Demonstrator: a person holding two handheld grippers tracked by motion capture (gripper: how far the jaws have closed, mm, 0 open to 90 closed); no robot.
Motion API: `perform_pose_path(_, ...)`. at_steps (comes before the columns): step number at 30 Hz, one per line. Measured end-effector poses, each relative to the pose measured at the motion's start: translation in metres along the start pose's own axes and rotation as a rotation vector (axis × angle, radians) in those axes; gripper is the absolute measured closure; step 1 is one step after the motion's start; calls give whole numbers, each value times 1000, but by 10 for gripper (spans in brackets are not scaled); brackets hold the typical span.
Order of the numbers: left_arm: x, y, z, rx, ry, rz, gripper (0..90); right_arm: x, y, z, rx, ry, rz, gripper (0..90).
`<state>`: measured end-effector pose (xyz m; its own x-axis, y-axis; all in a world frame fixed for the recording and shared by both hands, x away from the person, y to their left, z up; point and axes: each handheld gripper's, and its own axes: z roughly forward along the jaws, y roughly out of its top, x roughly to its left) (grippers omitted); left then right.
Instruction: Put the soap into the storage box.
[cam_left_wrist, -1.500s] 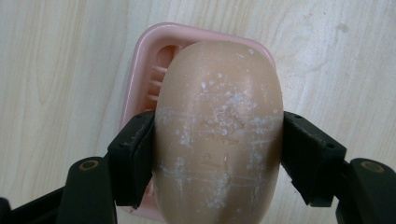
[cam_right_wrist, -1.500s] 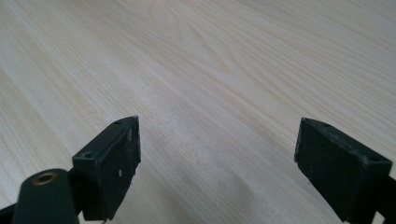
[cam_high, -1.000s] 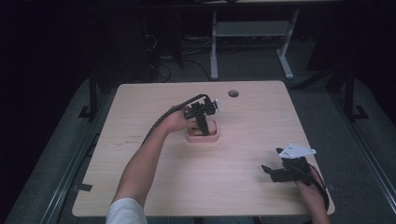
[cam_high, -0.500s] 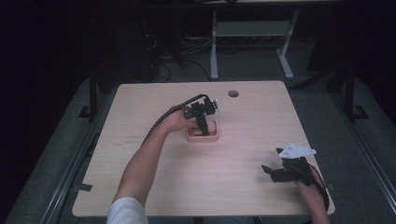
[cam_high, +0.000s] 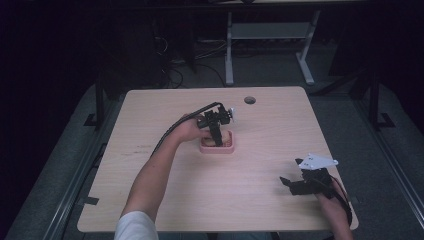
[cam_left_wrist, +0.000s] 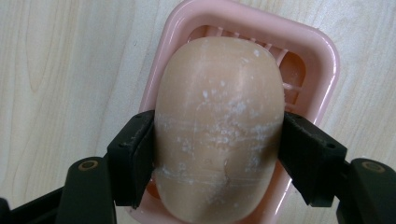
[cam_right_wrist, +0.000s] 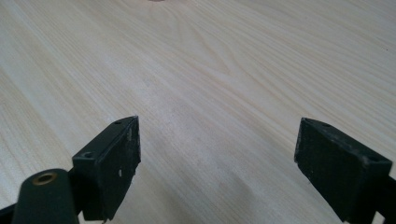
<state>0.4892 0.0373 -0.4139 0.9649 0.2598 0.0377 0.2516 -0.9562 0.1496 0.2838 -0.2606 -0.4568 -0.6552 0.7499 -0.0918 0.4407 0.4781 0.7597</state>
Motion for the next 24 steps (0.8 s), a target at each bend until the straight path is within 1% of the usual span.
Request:
perform_pose_path(2, 0, 0, -1, -4, -2, 1, 305, 0, 0, 0, 0, 0, 0, 138)
perform_pose_path(3, 0, 0, -4, -28, -8, -1, 302, 0, 0, 0, 0, 0, 1, 138)
perform_pose_path(5, -1, 0, -9, -45, -12, 0, 298, 0, 0, 0, 0, 1, 0, 138)
perform_pose_path(12, -7, -1, -13, -42, -4, 12, 278, 1, 1, 1, 1, 1, -1, 138)
perform_pose_path(13, -10, -1, -15, -44, -2, 21, 277, 1, 1, 1, 1, 1, 0, 138)
perform_pose_path(14, -10, -1, -15, -44, -2, 21, 276, 1, 1, 1, 1, 1, 0, 138)
perform_pose_path(15, -15, -1, -16, -45, 6, 31, 272, 2, 1, 1, 1, 2, 6, 138)
perform_pose_path(16, -15, -1, -16, -45, 6, 31, 272, 1, 1, 1, 1, 2, 4, 138)
perform_pose_path(18, -20, -4, -20, -55, 14, 50, 272, 2, 1, 1, 2, 1, 5, 138)
perform_pose_path(19, -21, -5, -21, -57, 18, 56, 272, 2, 1, 1, 2, 2, 4, 138)
perform_pose_path(20, -22, -7, -22, -65, 16, 50, 272, 1, 1, 1, 3, 1, -5, 138)
perform_pose_path(22, -22, -9, -24, -72, 15, 48, 272, 2, 1, 1, 3, 2, 1, 138)
perform_pose_path(24, -23, -16, -27, -80, 12, 37, 272, 1, 1, 2, 7, 0, -7, 138)
